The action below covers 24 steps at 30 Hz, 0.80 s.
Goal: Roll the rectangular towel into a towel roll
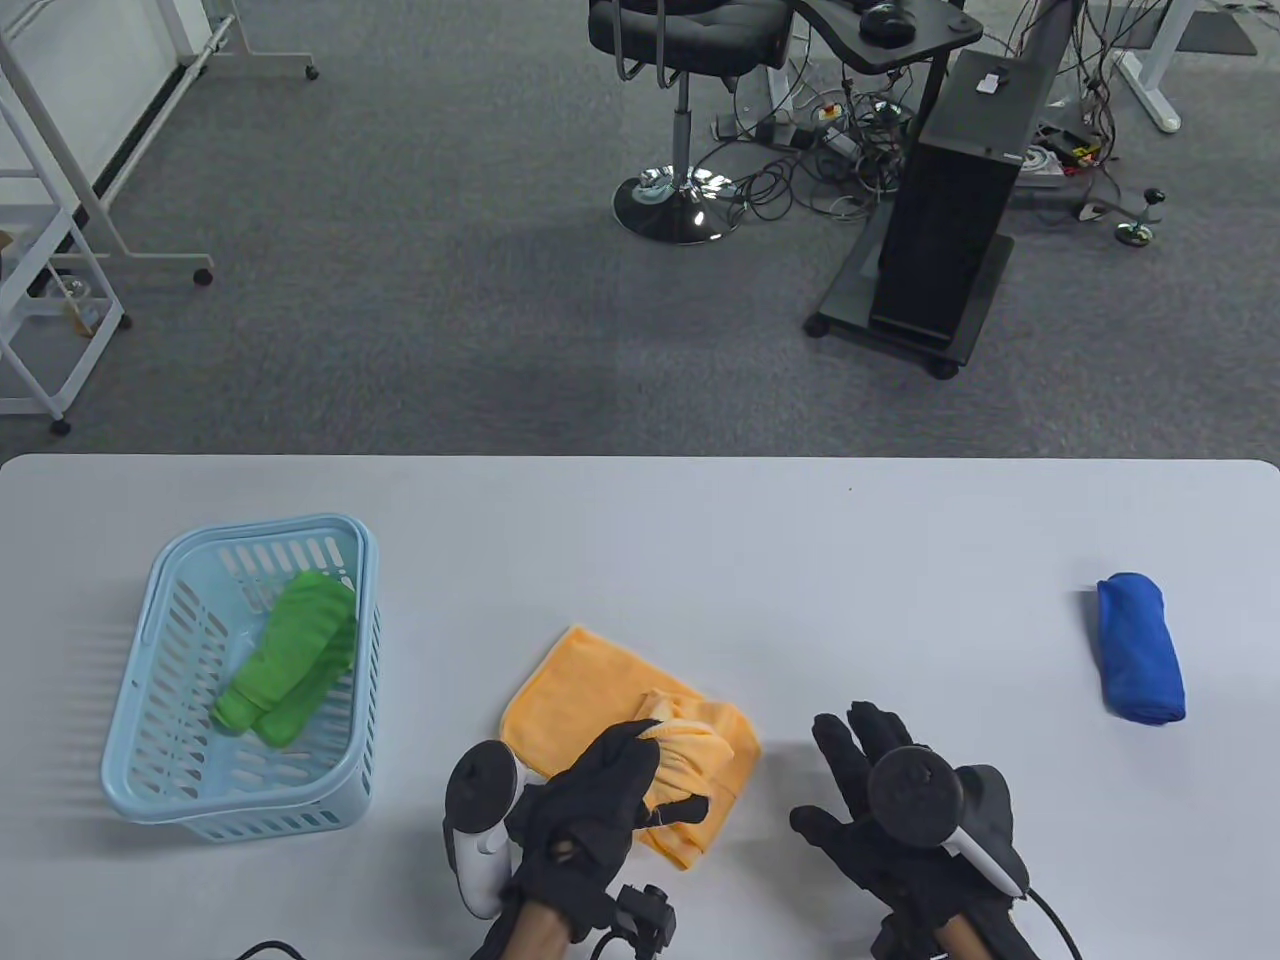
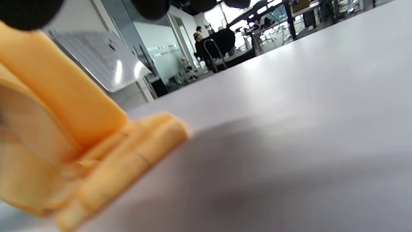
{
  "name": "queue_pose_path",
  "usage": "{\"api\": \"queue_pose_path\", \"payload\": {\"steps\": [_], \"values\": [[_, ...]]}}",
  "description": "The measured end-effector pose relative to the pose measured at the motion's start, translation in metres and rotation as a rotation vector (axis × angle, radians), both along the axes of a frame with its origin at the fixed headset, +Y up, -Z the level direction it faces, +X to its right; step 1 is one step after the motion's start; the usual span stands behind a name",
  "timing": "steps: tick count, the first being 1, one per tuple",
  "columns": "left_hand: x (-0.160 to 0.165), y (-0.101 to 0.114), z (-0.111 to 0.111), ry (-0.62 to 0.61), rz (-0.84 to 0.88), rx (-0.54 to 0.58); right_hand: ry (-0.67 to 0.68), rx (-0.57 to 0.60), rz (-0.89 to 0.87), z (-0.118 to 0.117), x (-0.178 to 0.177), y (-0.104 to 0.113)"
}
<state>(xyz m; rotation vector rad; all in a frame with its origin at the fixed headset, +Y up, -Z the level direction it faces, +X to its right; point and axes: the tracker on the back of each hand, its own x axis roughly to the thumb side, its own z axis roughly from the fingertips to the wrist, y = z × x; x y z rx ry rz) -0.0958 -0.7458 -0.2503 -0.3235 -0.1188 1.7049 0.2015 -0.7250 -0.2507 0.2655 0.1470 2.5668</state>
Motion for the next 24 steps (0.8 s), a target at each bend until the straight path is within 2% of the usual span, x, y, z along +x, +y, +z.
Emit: {"api": "queue_pose_path", "payload": {"steps": [2, 4, 6, 9, 10, 16, 21, 22, 24], "values": [[0.007, -0.006, 0.001, -0.072, 0.069, -0.020, 0.028, 0.005, -0.135, 0.003, -0.008, 0.001], [0.015, -0.009, 0.003, -0.095, 0.124, -0.050, 0.053, 0.018, -0.194, 0.003, -0.015, 0.001], [0.026, -0.011, 0.005, -0.135, 0.187, -0.070, 0.112, -0.036, -0.177, 0.004, -0.023, -0.002], [0.043, -0.014, 0.009, -0.318, 0.285, -0.113, 0.131, -0.037, -0.172, 0.007, -0.030, -0.006], [0.044, -0.015, 0.009, -0.360, 0.282, -0.109, 0.122, -0.033, -0.201, 0.007, -0.030, -0.005], [0.041, -0.010, 0.008, -0.416, 0.211, -0.044, 0.125, -0.071, -0.291, 0.006, -0.028, -0.010], [0.045, -0.011, 0.011, -0.480, 0.156, -0.060, 0.118, -0.088, -0.317, 0.005, -0.028, -0.011], [0.048, -0.011, 0.011, -0.495, 0.143, -0.040, 0.090, -0.079, -0.344, 0.005, -0.027, -0.010], [0.050, -0.010, 0.013, -0.517, 0.148, -0.053, -0.039, 0.014, -0.347, 0.003, -0.019, -0.006]]}}
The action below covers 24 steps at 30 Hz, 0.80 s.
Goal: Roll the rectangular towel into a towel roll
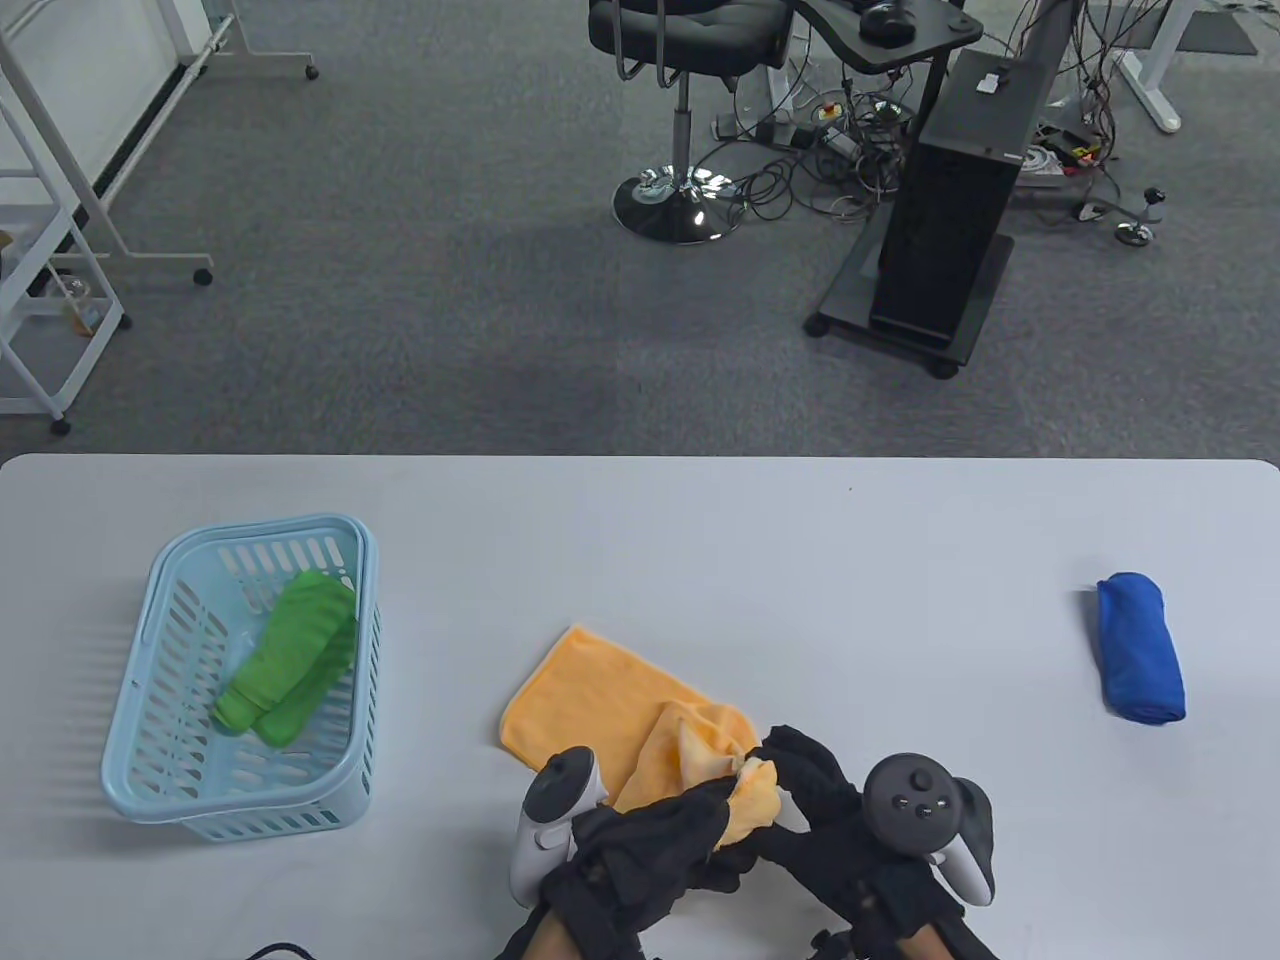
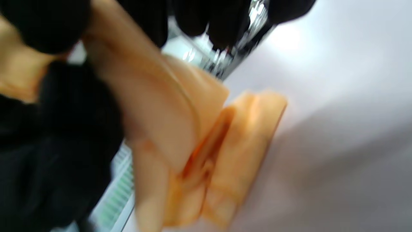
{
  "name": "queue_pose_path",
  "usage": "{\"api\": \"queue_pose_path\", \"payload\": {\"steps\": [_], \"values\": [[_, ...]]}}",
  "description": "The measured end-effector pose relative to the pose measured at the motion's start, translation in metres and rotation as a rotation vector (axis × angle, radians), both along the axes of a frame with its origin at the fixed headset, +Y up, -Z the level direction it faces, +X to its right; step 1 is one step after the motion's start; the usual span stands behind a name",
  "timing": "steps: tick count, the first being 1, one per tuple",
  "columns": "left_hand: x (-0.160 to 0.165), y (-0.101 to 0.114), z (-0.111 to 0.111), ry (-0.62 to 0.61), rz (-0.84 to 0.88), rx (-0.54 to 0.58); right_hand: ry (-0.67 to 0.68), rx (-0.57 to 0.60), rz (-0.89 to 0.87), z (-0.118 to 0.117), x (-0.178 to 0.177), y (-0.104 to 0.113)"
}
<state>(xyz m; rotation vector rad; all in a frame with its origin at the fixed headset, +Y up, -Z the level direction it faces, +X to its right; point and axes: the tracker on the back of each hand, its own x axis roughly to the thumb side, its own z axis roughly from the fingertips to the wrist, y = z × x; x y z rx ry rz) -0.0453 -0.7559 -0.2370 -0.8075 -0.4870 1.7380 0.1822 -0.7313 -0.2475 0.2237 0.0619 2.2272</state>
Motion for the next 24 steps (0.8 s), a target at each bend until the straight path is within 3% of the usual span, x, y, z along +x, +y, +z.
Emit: {"api": "queue_pose_path", "payload": {"steps": [3, 8, 10, 12, 15, 17, 20, 24], "values": [[-0.001, 0.004, -0.002, 0.035, 0.014, 0.002, -0.060, 0.044, -0.006, -0.003, 0.014, 0.005], [-0.033, 0.014, -0.009, 0.224, 0.021, 0.034, -0.282, 0.028, -0.179, -0.007, 0.051, 0.009], [-0.046, 0.019, -0.011, 0.298, 0.032, 0.064, -0.317, 0.030, -0.174, -0.008, 0.060, 0.010], [-0.054, 0.026, -0.011, 0.402, -0.019, 0.119, -0.270, -0.011, -0.170, -0.009, 0.061, 0.009], [-0.057, 0.038, -0.009, 0.543, -0.226, 0.296, -0.146, -0.057, -0.164, -0.007, 0.049, 0.006], [-0.051, 0.046, -0.005, 0.565, -0.395, 0.443, -0.060, -0.081, -0.111, -0.006, 0.035, 0.004], [-0.034, 0.058, 0.001, 0.448, -0.663, 0.754, 0.078, -0.118, 0.003, -0.004, 0.013, -0.001], [-0.016, 0.058, 0.008, 0.300, -0.962, 1.004, 0.133, -0.144, 0.047, -0.002, 0.002, -0.007]]}}
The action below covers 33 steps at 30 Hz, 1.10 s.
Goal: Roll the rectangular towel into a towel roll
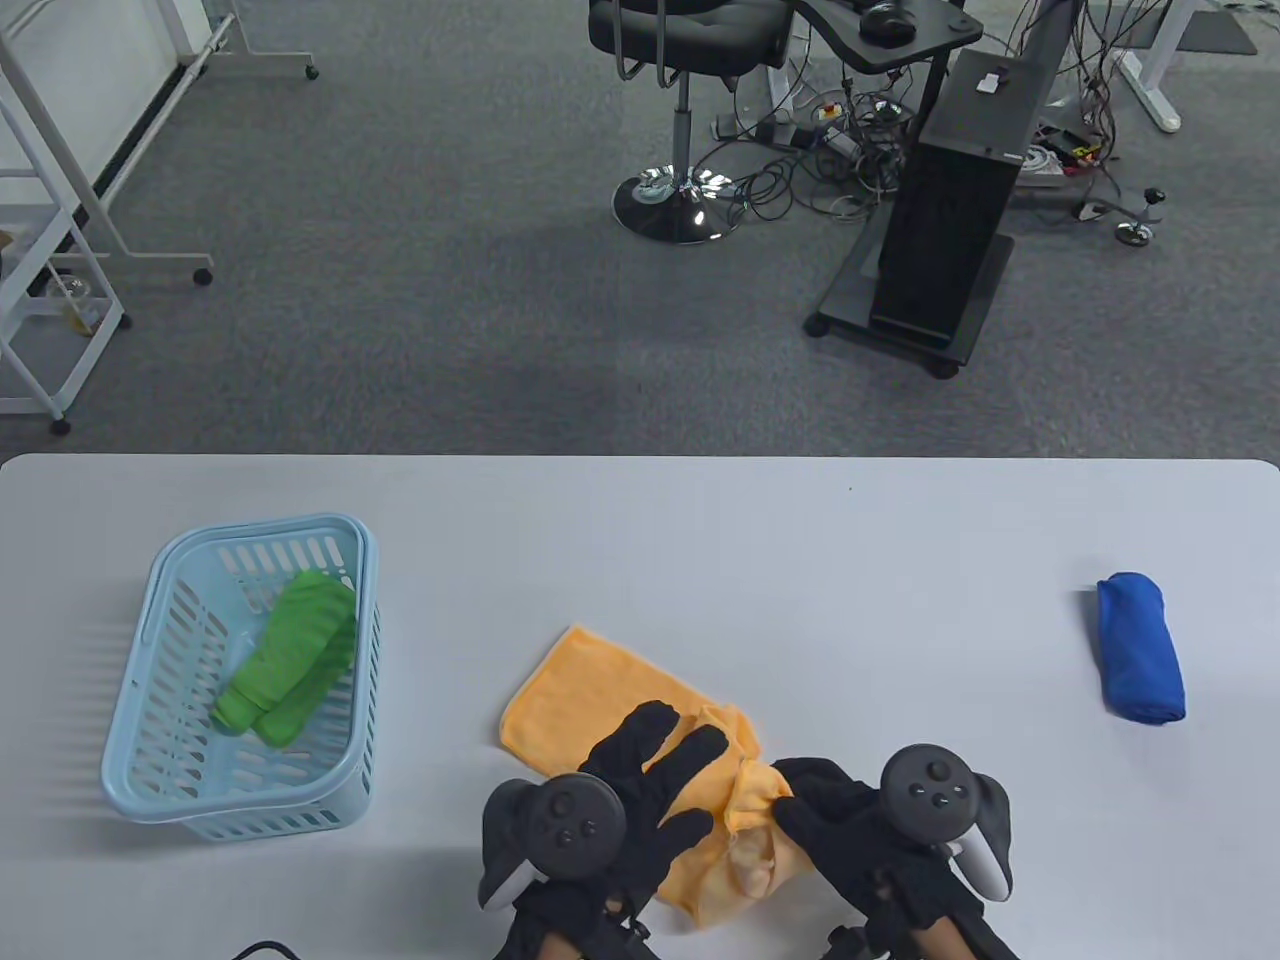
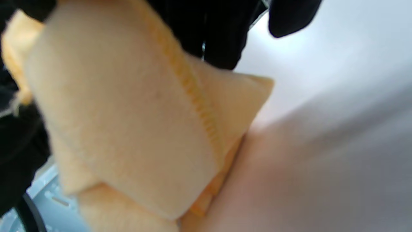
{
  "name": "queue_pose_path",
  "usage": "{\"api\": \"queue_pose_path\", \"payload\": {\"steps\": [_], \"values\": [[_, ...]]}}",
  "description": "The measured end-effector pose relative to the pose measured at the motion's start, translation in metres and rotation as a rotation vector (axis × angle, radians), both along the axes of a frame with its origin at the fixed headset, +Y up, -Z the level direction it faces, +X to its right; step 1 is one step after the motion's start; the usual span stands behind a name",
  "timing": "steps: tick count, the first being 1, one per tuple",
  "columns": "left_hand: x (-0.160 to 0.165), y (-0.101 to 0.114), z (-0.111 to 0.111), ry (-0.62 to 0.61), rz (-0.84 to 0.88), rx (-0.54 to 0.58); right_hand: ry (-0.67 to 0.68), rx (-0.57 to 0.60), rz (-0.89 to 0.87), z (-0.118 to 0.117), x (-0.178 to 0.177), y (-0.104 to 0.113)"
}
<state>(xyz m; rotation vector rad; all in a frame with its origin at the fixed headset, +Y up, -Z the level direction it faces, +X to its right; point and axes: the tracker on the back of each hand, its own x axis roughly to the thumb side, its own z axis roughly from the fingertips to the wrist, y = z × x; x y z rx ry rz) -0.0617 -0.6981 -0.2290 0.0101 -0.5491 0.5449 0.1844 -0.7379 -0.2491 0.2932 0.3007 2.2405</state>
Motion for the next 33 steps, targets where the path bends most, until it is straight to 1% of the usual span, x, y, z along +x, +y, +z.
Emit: {"api": "queue_pose_path", "payload": {"steps": [2, 5, 8, 9, 10, 13, 18, 19, 22, 24, 26, 28, 31, 32, 33], "values": [[0.008, -0.003, 0.005, -0.026, -0.086, 0.032, 0.025, -0.009, 0.020, 0.000, -0.002, -0.001], [0.023, -0.001, 0.013, -0.043, -0.234, 0.203, 0.021, -0.018, -0.002, 0.000, -0.001, -0.001], [0.029, -0.001, 0.016, -0.017, -0.256, 0.286, 0.015, -0.025, -0.030, 0.000, 0.001, 0.000], [0.029, -0.001, 0.016, -0.024, -0.231, 0.315, 0.015, -0.020, -0.032, 0.000, 0.001, 0.000], [0.028, -0.001, 0.015, -0.022, -0.200, 0.310, 0.015, -0.019, -0.031, 0.000, 0.001, 0.000], [0.018, 0.000, 0.013, 0.028, -0.097, 0.269, 0.005, -0.014, -0.035, 0.001, 0.003, 0.002], [-0.007, 0.000, 0.006, 0.179, 0.118, 0.177, -0.037, -0.010, -0.066, 0.000, 0.012, 0.004], [-0.012, 0.000, 0.004, 0.214, 0.168, 0.140, -0.028, -0.009, -0.067, 0.000, 0.012, 0.004], [-0.018, -0.005, 0.000, 0.248, 0.315, 0.014, 0.009, -0.021, -0.056, 0.001, 0.010, 0.004], [-0.019, -0.009, -0.002, 0.245, 0.413, -0.078, 0.049, -0.040, -0.028, 0.002, 0.004, 0.003], [-0.016, -0.014, -0.005, 0.185, 0.517, -0.183, 0.086, -0.054, -0.002, 0.003, -0.002, 0.000], [-0.014, -0.018, -0.006, 0.180, 0.586, -0.252, 0.103, -0.074, 0.004, 0.004, -0.007, -0.001], [-0.012, -0.022, -0.008, 0.135, 0.664, -0.324, 0.047, -0.003, 0.059, 0.004, -0.009, 0.000], [-0.013, -0.022, -0.008, 0.144, 0.669, -0.335, 0.047, 0.021, 0.067, 0.004, -0.008, 0.002], [-0.016, -0.022, -0.008, 0.171, 0.660, -0.322, 0.032, 0.030, 0.054, 0.003, -0.005, 0.005]]}}
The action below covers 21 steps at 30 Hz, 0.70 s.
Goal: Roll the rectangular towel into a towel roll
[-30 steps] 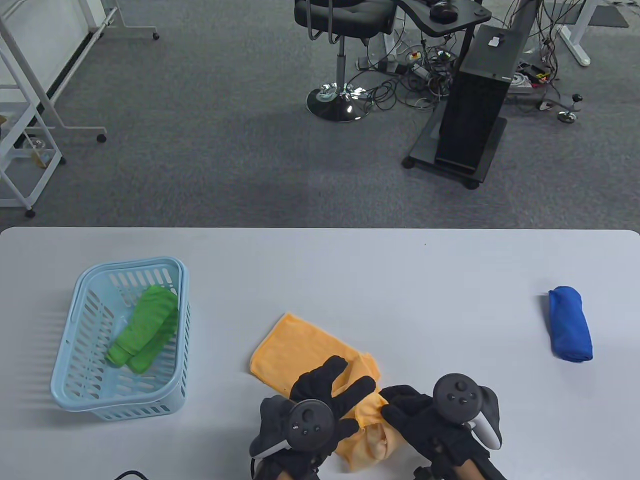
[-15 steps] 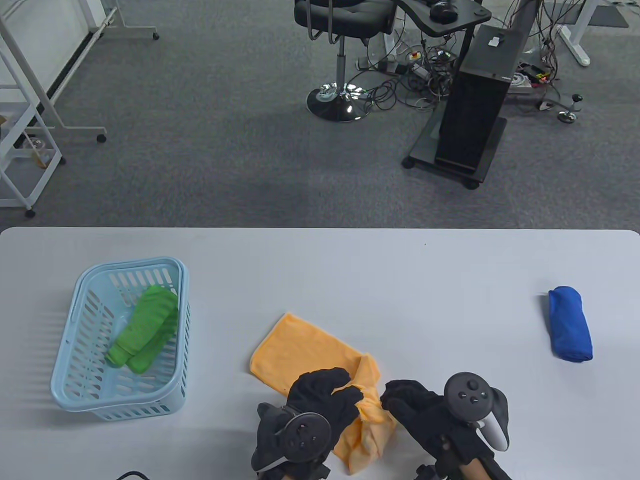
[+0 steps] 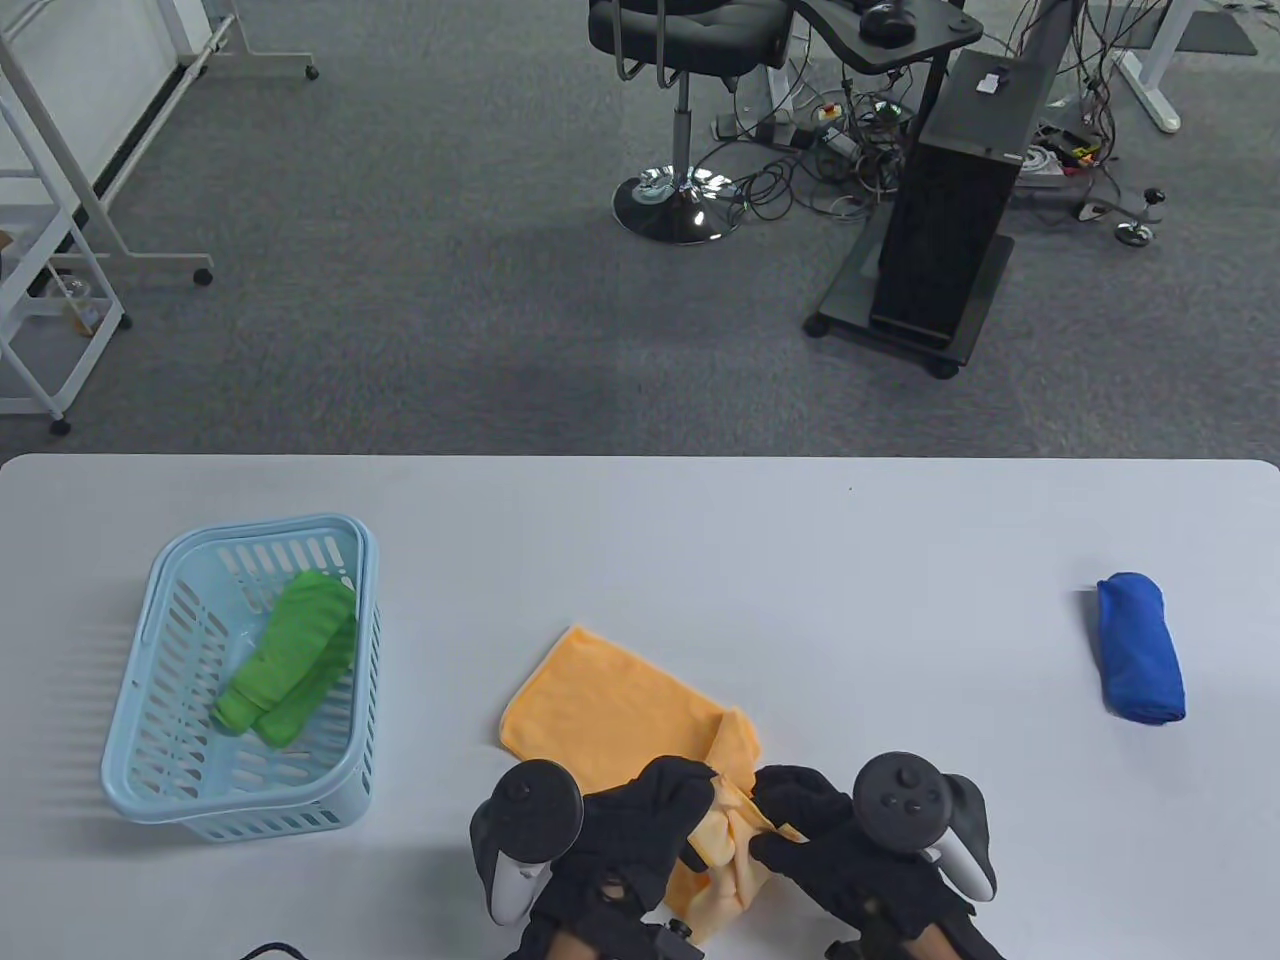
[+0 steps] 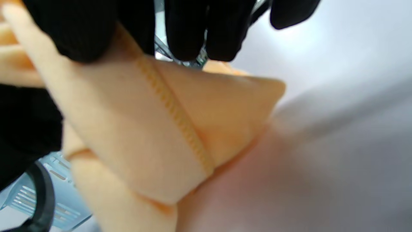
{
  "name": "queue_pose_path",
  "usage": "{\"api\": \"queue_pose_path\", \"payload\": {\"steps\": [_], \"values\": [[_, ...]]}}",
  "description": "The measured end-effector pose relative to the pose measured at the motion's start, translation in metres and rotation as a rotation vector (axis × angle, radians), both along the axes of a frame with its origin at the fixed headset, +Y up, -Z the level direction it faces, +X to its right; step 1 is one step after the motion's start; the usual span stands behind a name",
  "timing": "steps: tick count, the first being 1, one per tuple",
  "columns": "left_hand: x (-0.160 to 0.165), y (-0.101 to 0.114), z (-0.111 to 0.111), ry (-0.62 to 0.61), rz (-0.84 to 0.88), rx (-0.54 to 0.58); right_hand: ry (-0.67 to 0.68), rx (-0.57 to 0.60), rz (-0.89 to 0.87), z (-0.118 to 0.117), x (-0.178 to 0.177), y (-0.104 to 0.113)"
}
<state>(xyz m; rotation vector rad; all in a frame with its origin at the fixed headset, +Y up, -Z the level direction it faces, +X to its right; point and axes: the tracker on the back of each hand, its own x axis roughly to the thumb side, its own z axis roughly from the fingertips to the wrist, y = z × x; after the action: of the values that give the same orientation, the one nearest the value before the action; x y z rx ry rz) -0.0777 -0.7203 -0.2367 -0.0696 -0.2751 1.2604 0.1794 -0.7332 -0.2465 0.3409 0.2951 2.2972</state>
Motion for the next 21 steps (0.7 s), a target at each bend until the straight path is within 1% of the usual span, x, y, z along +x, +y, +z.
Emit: {"api": "queue_pose_path", "payload": {"steps": [1, 2, 4, 5, 8, 9, 10, 11, 13, 15, 19, 20, 21], "values": [[-0.004, 0.001, 0.002, 0.051, -0.023, 0.022, -0.012, -0.004, -0.023, -0.001, 0.003, 0.001], [-0.005, 0.001, 0.001, 0.068, -0.039, 0.032, -0.026, -0.004, -0.051, -0.001, 0.005, 0.002], [-0.009, 0.001, 0.000, 0.020, -0.065, 0.036, -0.056, 0.022, -0.064, 0.000, 0.009, 0.005], [-0.009, 0.000, -0.001, -0.038, -0.050, 0.050, -0.057, 0.033, -0.043, 0.000, 0.010, 0.007], [0.004, 0.005, 0.000, -0.306, 0.004, 0.078, -0.063, 0.049, -0.021, 0.001, 0.012, 0.012], [0.011, 0.010, 0.003, -0.364, -0.049, 0.095, -0.068, 0.046, -0.039, 0.001, 0.012, 0.012], [0.014, 0.013, 0.006, -0.377, -0.124, 0.121, -0.069, 0.039, -0.061, 0.001, 0.013, 0.012], [0.017, 0.016, 0.007, -0.365, -0.219, 0.162, -0.066, 0.034, -0.072, 0.001, 0.013, 0.012], [0.021, 0.020, 0.011, -0.287, -0.474, 0.261, -0.060, 0.031, -0.069, 0.001, 0.014, 0.011], [0.020, 0.021, 0.014, -0.201, -0.631, 0.324, -0.054, 0.043, -0.034, 0.001, 0.013, 0.010], [0.014, 0.019, 0.012, -0.122, -0.658, 0.337, -0.032, 0.036, -0.009, 0.002, 0.009, 0.009], [0.014, 0.018, 0.011, -0.118, -0.691, 0.350, -0.025, 0.031, -0.011, 0.002, 0.008, 0.008], [0.015, 0.017, 0.011, -0.125, -0.759, 0.370, -0.016, 0.024, -0.012, 0.002, 0.007, 0.008]]}}
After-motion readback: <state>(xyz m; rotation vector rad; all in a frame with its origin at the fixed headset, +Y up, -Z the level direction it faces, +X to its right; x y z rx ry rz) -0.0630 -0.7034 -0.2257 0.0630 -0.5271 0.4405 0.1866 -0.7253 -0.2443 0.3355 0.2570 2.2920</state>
